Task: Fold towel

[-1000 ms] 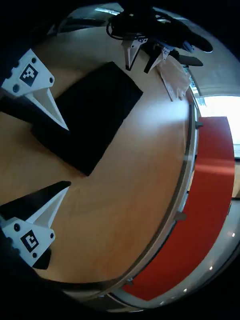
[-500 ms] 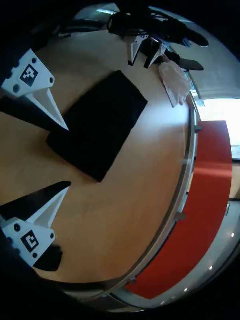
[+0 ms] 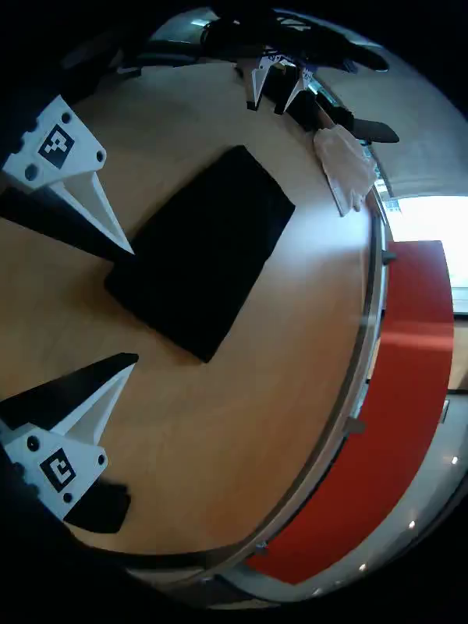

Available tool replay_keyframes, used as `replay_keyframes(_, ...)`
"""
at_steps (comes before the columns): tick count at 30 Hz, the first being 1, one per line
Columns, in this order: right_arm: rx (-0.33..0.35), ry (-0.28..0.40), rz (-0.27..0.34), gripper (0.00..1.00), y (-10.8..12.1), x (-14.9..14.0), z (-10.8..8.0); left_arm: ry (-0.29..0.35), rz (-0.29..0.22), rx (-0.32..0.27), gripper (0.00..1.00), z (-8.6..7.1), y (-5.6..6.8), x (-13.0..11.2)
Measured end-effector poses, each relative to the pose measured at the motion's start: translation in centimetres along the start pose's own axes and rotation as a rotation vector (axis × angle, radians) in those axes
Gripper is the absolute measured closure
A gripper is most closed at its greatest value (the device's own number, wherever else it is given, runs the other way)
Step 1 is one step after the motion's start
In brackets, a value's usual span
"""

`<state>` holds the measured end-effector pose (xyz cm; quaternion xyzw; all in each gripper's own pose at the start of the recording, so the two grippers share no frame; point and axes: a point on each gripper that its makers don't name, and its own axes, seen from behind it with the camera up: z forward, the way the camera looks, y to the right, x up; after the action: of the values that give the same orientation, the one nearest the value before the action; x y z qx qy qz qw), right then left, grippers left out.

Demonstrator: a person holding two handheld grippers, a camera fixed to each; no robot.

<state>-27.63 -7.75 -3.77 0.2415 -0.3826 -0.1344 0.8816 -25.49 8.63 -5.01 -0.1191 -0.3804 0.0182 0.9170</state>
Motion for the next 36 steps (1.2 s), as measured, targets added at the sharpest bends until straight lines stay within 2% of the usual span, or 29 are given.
replay_keyframes(8, 0.018, -0.009, -0.025, 0.12, -0.6, -0.3, 0.2, 0.013, -0.033, 0.022, 0.06, -0.9, -0.2, -1.0)
replay_keyframes(18, 0.046, -0.021, -0.062, 0.12, -1.1, -0.7, 0.9, 0.037, -0.090, 0.088, 0.06, -2.0, -1.3, -2.7)
replay_keyframes(27, 0.073, -0.048, -0.087, 0.12, -1.4, -1.6, 1.4, 0.036, -0.139, 0.122, 0.06, -3.0, -1.3, -5.6)
replay_keyframes(36, 0.099, -0.063, -0.118, 0.14, -1.6, -2.1, 1.7, 0.053, -0.174, 0.137, 0.06, -3.5, -1.3, -6.8)
